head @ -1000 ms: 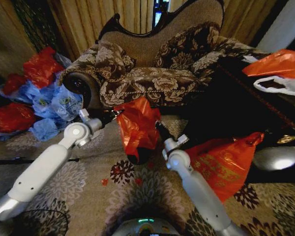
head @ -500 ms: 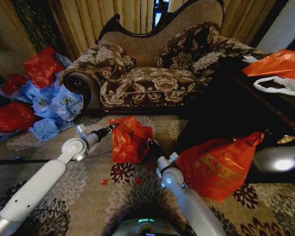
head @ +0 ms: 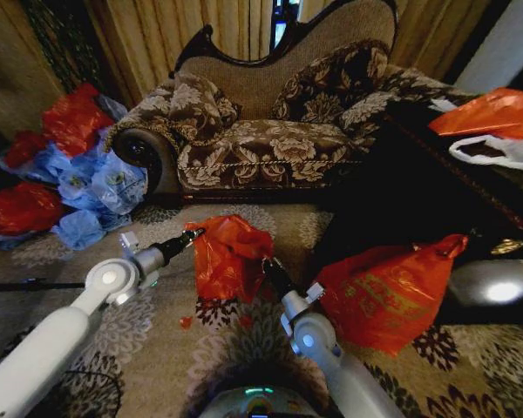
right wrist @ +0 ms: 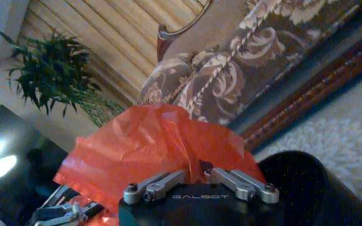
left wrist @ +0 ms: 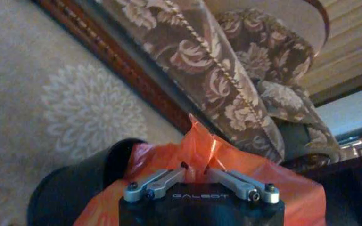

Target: Place a garbage bag over the trash bin.

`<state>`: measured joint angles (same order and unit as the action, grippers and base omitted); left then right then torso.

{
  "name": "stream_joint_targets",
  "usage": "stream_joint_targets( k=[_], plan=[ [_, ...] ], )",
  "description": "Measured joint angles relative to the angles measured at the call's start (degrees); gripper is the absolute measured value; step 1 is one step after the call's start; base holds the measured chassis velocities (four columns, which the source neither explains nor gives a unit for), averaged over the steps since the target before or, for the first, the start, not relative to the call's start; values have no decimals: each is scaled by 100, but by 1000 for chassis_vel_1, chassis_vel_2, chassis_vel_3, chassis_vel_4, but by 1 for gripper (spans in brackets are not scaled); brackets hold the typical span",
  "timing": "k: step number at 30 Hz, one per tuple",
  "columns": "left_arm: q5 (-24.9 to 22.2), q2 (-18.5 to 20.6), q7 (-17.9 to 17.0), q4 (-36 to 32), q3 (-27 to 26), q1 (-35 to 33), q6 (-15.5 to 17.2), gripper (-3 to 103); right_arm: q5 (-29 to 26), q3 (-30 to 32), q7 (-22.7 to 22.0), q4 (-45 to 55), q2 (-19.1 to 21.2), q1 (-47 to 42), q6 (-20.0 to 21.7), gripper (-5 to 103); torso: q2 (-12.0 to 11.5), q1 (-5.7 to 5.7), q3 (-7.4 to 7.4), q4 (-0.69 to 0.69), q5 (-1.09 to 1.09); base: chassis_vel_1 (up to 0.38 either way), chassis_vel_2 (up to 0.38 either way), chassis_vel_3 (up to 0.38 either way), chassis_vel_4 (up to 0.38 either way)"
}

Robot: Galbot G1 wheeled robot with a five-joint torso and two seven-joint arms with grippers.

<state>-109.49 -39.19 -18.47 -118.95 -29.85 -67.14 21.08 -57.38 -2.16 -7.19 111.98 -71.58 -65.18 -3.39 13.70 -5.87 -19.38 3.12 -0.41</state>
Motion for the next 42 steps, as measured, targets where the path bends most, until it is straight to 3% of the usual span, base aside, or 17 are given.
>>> stream_joint_targets(
  k=[8,14,17,21,34,42],
  plan=[
    [69,-145,-83,-33,-17,-163,16,0,-6,-9,2,-171,-4,-75,2,0,0,0,0,0,1,0,0,0,0],
    [133,-356,-257,368,667,847,-53,0,-131,-30,-90,-402,43,412,25,0,0,-1,-1,1,0,0,0,0,0],
    [152,-583,-336,864,1125,1706,-76,0,-227,-36,-125,-703,68,815,33,0,0,-2,-2,2,1,0,0,0,0],
    [224,-776,-347,1332,1355,2251,-71,0,-289,-12,-126,-977,39,1123,33,0,0,-2,-2,1,1,0,0,0,0],
    [547,-1462,-161,2368,1660,2970,-164,0,-243,12,183,-2252,-471,2558,-22,0,0,-2,-2,0,0,0,0,0,0],
    [741,-1792,-42,3003,1988,3491,-249,0,-193,141,444,-2798,-739,2915,-76,0,-1,-1,-1,1,0,0,0,0,0]
  ],
)
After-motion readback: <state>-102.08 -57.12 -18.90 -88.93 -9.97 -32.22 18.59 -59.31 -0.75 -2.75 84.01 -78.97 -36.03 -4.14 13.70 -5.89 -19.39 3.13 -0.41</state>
